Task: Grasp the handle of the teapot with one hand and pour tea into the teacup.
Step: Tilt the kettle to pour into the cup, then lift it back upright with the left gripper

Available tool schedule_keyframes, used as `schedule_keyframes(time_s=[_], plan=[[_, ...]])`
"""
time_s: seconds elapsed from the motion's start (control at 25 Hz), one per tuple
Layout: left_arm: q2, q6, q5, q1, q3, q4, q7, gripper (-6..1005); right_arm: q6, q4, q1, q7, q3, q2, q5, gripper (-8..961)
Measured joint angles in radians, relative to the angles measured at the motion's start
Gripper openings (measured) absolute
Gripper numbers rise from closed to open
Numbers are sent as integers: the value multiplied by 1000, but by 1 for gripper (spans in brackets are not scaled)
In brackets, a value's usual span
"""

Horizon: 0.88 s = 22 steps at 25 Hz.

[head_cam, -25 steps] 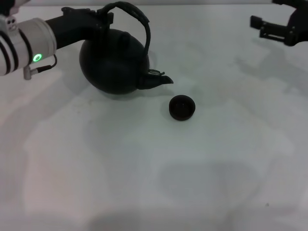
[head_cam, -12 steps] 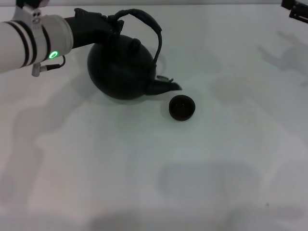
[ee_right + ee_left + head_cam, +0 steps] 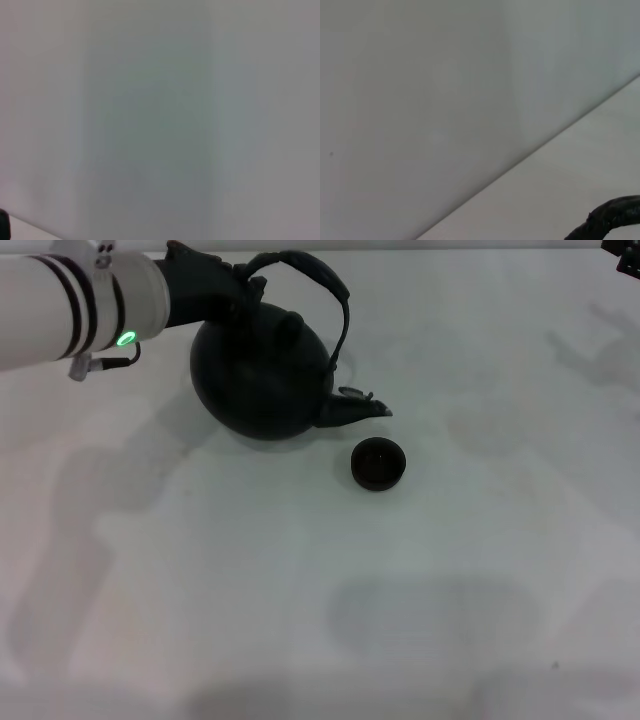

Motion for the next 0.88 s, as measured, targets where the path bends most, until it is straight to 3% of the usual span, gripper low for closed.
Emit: schedule_keyframes(time_s=[0.24, 0.88], plan=[[0, -48, 122, -13, 39, 50, -106, 145, 3, 3, 0, 0, 1, 0, 5, 877], [0, -159, 260, -15, 60, 139, -211, 144, 1, 11, 3, 3, 3, 0, 14, 877]])
